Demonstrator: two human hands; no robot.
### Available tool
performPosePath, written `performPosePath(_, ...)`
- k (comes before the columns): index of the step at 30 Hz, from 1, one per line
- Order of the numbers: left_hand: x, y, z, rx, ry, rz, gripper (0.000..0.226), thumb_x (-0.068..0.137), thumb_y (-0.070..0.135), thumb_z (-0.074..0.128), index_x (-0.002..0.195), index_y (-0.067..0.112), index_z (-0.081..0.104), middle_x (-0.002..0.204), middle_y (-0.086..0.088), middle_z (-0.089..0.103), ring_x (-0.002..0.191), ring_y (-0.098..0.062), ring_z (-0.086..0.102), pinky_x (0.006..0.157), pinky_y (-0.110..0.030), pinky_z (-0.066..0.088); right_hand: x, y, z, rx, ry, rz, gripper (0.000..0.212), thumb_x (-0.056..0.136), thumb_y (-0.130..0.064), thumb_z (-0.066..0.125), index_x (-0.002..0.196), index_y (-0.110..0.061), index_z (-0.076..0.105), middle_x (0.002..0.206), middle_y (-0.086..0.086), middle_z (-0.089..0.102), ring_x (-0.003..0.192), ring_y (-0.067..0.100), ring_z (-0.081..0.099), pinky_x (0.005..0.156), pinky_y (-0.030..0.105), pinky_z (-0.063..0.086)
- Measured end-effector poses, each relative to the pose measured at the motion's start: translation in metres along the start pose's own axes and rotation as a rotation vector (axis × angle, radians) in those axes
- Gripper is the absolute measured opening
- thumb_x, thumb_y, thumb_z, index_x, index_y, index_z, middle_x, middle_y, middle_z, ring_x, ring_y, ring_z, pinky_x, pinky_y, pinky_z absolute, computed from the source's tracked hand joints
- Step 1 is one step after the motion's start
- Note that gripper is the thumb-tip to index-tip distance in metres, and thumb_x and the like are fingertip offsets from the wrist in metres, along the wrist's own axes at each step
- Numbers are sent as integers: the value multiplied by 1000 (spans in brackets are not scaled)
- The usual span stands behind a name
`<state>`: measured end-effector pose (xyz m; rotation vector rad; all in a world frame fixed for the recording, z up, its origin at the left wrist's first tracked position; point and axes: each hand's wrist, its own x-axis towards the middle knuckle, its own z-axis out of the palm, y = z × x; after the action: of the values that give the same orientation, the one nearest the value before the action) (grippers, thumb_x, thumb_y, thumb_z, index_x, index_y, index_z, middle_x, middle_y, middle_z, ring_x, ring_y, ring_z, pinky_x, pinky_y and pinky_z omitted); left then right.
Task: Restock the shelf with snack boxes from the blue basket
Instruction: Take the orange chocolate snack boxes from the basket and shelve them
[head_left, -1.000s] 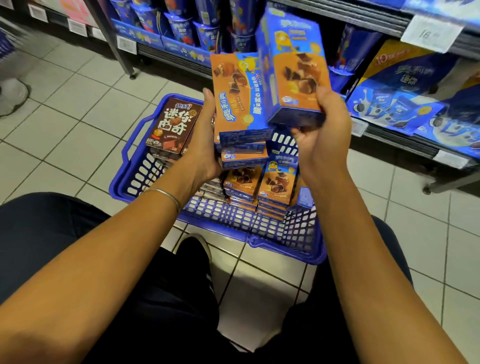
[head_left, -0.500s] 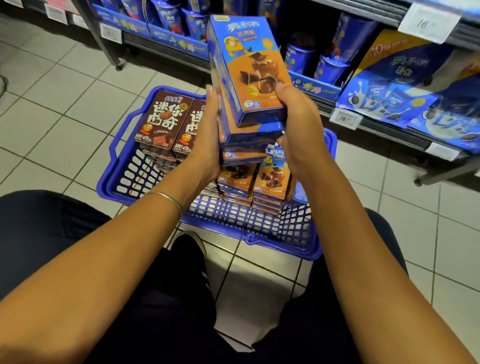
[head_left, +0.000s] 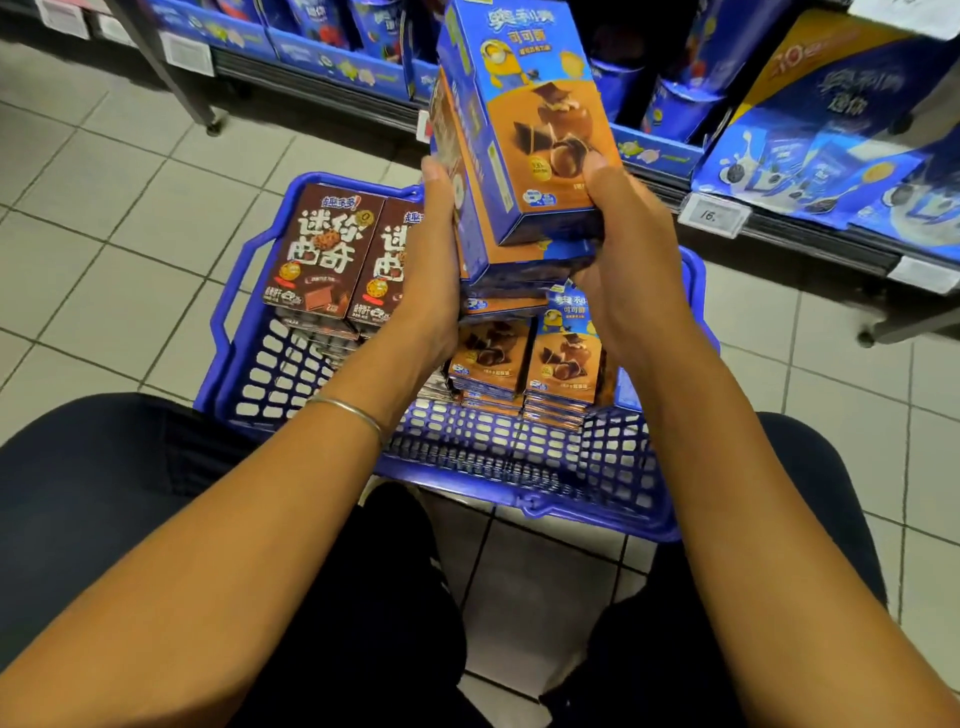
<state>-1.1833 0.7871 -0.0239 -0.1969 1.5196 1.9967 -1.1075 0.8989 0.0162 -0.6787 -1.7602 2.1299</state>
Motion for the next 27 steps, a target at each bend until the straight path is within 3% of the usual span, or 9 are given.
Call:
performPosePath(3,1,7,-1,12,-2,-41,75,109,61,23,151,8,55,146,-27,60,136,-48,56,118,-61,42,2,-5,3,21,5,14,26,84,-50,60,88,-34,80,101,0,78,104,25,72,100,63,50)
performPosePath(9,-53,51,1,36,-5,-173,72,109,63,22,150,16,57,139,-19,68,126,-43,66,112,-60,49,-33,-58,21,67,60,188,32,78,-48,63,92,-24,78,105,9,76,109,37,69,103,65,46)
performPosePath(12,-92,98,12,17,15,-211,72,108,64,26,148,15,59,138,-21,68,127,-45,65,112,-62,47,-54,-115,35,60,94,250,36,72,-52,64,88,-21,73,100,15,73,110,44,65,103,66,43)
performPosePath(15,-137,160,36,-14,19,-233,74,107,66,29,147,14,61,136,-22,69,126,-47,65,111,-66,47,-73,-189,45,107,88,271,36,74,-43,65,94,-14,71,100,20,70,108,47,65,102,66,46)
performPosePath(18,-191,236,67,-21,15,-219,78,104,70,31,152,12,54,144,-25,63,130,-50,61,113,-66,45,-94,-277,54,150,64,278,25,82,-30,60,95,-11,66,90,10,70,88,32,69,86,51,55)
performPosePath(20,-227,289,89,-17,74,-204,90,94,73,46,163,15,36,154,-21,55,134,-46,59,115,-62,44,-108,-341,58,152,43,272,17,85,-28,57,91,-15,66,81,0,73,79,20,71,79,41,56)
performPosePath(22,-262,339,110,-12,76,-178,109,80,77,60,167,21,24,157,-14,54,136,-40,59,117,-59,43,-124,-404,62,106,41,247,15,90,-29,56,89,-20,68,82,-5,72,84,18,70,84,45,55)
performPosePath(25,-307,404,142,6,-8,-112,134,55,83,83,162,18,35,155,-13,56,138,-39,58,117,-57,43,-143,-490,66,73,31,181,19,88,-34,57,94,-22,71,84,-7,70,84,13,69,78,36,55)
performPosePath(27,-332,437,160,-20,-57,-48,152,37,81,91,161,14,36,157,-16,53,142,-40,53,119,-59,40,-152,-538,67,71,-6,132,17,84,-36,57,78,-32,72,76,-11,69,72,8,69,65,26,53)
